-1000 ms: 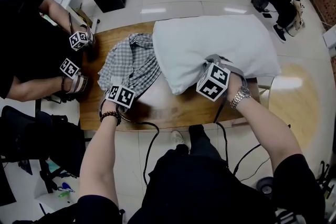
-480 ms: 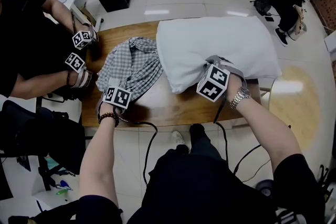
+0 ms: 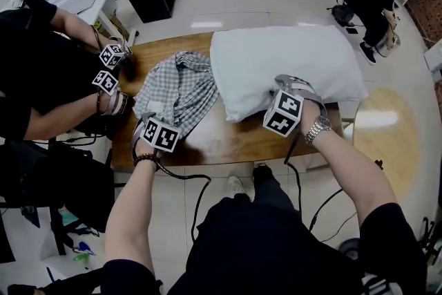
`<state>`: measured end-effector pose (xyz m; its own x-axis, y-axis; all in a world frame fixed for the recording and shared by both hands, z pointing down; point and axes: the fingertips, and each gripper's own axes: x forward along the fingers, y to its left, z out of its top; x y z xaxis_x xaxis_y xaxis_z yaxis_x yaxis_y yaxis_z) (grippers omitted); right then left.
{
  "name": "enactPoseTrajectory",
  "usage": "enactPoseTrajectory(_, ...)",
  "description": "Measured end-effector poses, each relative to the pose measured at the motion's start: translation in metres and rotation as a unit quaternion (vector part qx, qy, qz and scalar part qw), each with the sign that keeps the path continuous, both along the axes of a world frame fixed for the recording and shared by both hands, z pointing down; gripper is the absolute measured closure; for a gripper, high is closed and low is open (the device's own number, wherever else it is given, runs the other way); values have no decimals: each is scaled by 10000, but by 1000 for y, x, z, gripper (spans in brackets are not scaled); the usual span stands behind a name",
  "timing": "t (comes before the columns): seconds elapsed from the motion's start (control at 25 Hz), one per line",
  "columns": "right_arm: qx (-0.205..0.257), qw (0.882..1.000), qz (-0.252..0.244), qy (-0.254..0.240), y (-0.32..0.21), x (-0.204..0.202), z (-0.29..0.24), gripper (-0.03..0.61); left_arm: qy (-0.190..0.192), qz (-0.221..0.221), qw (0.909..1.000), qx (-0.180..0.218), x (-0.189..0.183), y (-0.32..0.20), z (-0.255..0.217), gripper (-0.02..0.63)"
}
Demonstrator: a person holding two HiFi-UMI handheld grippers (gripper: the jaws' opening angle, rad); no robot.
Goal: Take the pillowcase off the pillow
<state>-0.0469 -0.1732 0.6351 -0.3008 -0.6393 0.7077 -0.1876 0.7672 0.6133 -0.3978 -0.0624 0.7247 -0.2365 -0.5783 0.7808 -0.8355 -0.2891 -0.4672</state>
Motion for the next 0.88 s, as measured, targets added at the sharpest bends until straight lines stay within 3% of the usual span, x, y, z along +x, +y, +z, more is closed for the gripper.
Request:
enactPoseTrajectory(0.2, 52, 9999, 111, -90, 22, 4, -7, 410, 58, 350, 9966, 740, 26, -3, -37, 495)
enactPoseTrajectory(0.52, 414, 9977, 54, -531, 53, 8, -40, 417, 662, 685, 9828, 1585, 99, -2, -89, 527)
enactPoseTrajectory(0.76, 849, 9904, -75, -1092, 82, 21, -71, 508, 877, 839, 9692, 2141, 152, 11, -123, 609)
enactPoseTrajectory(0.88, 991, 9849, -128, -1412, 101, 30, -84, 565, 924, 968, 9638, 2305, 185, 25, -136, 609)
